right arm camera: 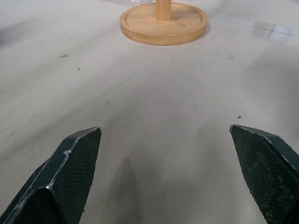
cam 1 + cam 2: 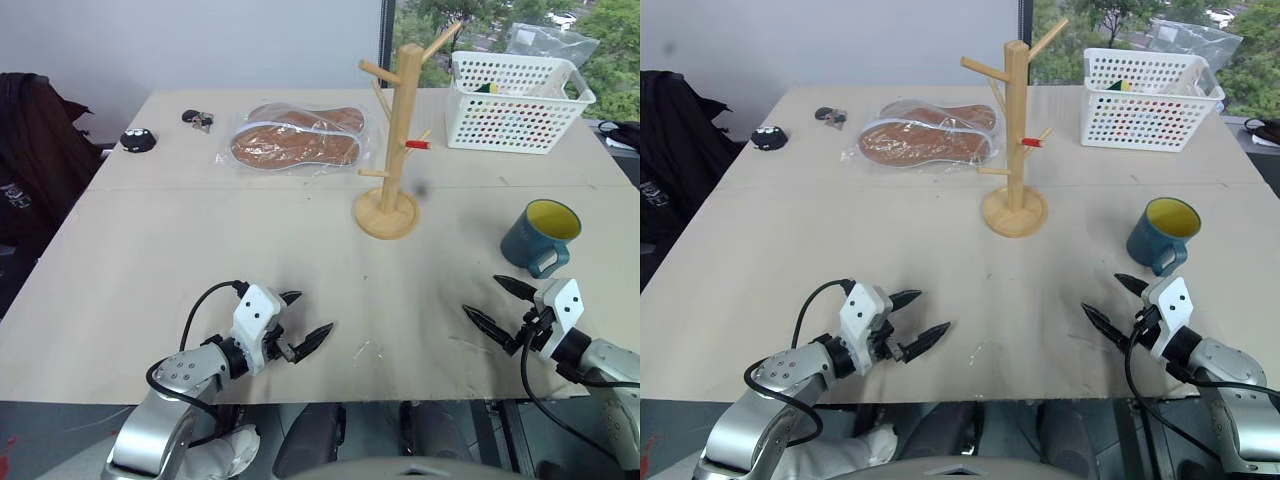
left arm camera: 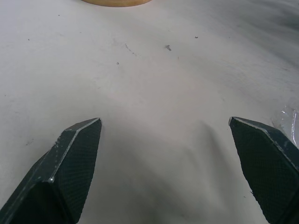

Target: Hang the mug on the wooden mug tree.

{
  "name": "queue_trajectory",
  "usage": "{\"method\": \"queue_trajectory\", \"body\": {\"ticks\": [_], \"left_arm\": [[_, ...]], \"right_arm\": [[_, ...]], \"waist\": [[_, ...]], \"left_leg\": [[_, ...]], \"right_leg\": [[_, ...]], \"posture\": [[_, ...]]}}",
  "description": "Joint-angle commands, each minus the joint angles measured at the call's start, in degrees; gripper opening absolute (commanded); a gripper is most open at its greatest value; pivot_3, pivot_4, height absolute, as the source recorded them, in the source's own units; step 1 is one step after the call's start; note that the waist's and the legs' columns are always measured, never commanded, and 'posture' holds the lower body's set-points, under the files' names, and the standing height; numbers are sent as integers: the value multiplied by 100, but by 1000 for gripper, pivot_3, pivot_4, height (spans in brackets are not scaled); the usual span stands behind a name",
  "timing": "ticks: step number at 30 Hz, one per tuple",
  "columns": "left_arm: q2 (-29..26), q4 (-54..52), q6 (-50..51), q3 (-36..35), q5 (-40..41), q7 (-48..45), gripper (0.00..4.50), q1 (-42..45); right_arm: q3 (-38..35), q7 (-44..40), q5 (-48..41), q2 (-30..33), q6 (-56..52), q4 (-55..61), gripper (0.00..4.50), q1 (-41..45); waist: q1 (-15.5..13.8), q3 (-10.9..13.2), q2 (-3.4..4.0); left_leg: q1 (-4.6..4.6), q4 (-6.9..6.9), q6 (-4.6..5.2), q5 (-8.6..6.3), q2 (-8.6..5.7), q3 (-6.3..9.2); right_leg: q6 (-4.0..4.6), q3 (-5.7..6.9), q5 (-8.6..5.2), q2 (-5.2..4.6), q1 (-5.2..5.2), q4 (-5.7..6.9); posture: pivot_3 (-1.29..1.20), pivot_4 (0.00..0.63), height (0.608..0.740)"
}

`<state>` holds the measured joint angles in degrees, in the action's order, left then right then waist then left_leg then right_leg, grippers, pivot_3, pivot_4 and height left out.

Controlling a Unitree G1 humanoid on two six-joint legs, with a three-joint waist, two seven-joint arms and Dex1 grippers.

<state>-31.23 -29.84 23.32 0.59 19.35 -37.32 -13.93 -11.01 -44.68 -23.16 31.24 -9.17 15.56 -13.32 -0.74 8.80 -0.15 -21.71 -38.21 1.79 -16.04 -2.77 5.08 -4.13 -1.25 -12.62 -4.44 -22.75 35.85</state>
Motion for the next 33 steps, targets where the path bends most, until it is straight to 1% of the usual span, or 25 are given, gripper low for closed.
{"method": "queue_trajectory", "body": {"ticks": [1, 19, 23, 26, 30, 33], "left_arm": [[-6, -266, -70, -46, 36, 16, 4500, 57], [-84, -133, 39, 96, 58, -135, 4500, 506], [-141, -127, 25, 122, 53, -214, 4500, 546], [-171, -71, 24, 163, 85, -313, 4500, 721], [-245, 178, -170, 271, 138, -740, 4500, 1197], [-211, 397, -132, 359, 359, -1093, 4500, 1692]], "right_arm": [[23, -65, 6, 59, 31, 57, 4460, 25], [-34, 128, 138, 43, 80, 178, 4460, -197], [-52, 322, 228, -18, 118, 301, 4460, -325], [-176, 845, 452, -206, 139, 622, 4460, -529], [-493, 1811, 579, -791, 9, 1317, 4460, -883], [-599, 2514, 681, -1275, -195, 1797, 4460, -1057]], "waist": [[0, 0, 0], [0, 1, -1], [0, 1, -1], [-8, 1, -1], [-17, 1, 0], [-5, 2, -1]], "left_leg": [[0, 0, 0, 0, 0, 0], [0, 0, 0, 0, -1, 0], [-1, 0, 0, 0, 0, 0], [-1, 0, 0, 0, 0, 1], [-2, 0, -2, 1, -1, 4], [-2, 1, -3, 1, -2, 4]], "right_leg": [[0, 0, 0, 0, 0, 0], [-2, 0, 1, 1, 0, 0], [-5, 0, 3, 1, 0, 0], [-3, 1, 2, 1, -1, 0], [-4, 3, 2, 1, -1, 1], [-5, 2, 2, 3, -2, 1]], "posture": [[0, 150, 740], [0, 150, 740], [0, 150, 740], [0, 150, 740], [0, 150, 740], [0, 150, 740]]}}
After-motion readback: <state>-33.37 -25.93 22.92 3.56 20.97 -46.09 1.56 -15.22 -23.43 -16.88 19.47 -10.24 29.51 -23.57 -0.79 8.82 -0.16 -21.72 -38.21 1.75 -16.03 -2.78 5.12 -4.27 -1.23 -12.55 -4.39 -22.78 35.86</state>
